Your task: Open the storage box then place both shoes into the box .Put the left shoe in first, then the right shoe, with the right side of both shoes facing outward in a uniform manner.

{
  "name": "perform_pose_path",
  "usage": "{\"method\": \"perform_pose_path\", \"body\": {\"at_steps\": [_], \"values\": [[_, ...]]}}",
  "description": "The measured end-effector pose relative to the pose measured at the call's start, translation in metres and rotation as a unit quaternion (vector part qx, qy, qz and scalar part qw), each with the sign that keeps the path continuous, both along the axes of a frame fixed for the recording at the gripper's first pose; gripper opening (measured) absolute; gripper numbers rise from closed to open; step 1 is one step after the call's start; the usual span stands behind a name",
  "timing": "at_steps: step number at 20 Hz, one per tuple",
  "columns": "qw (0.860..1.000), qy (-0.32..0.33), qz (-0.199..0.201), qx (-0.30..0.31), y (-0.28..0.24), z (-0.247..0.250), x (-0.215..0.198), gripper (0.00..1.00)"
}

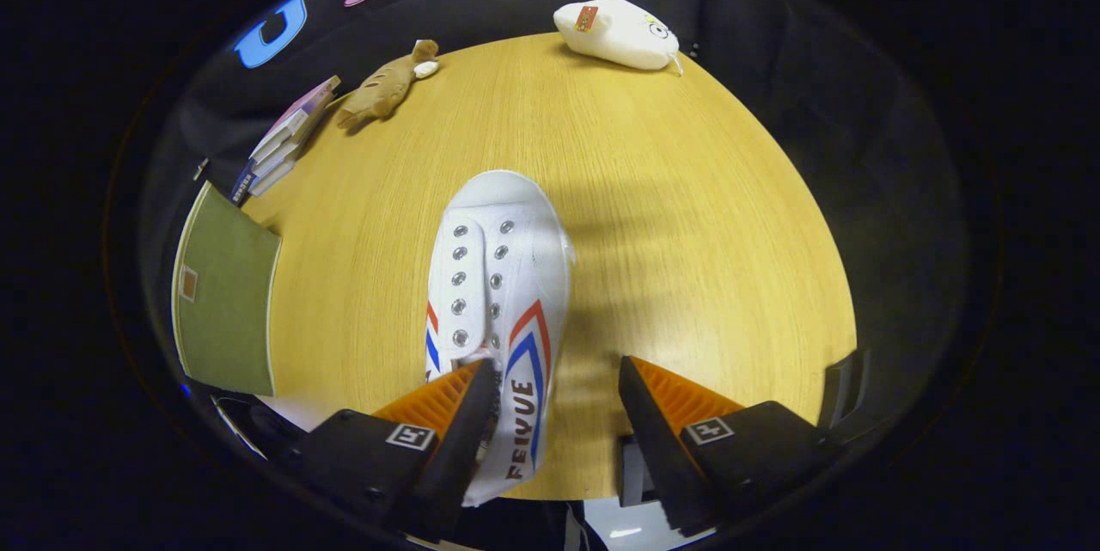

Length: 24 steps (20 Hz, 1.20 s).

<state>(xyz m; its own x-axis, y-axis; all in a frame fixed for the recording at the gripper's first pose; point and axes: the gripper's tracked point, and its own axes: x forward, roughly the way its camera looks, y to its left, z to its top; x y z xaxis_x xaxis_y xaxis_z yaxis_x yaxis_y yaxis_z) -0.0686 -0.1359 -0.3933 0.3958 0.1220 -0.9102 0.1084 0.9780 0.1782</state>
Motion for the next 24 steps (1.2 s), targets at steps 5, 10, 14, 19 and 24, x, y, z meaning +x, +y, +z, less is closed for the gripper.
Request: {"method": "perform_pose_path", "body": {"at_steps": [5, 10, 14, 19, 24], "values": [[1.0, 0.014, -0.006, 0.013, 0.009, 0.002, -0.005, 0.4], [0.998, 0.039, -0.032, 0.025, 0.005, 0.002, -0.007, 0.29], [0.999, 0.03, -0.029, 0.027, 0.002, 0.003, -0.005, 0.09], [0.995, 0.026, -0.067, 0.063, 0.018, 0.029, -0.005, 0.08], [0.994, -0.004, -0.077, 0.074, 0.054, 0.09, -0.004, 0.08]]}}
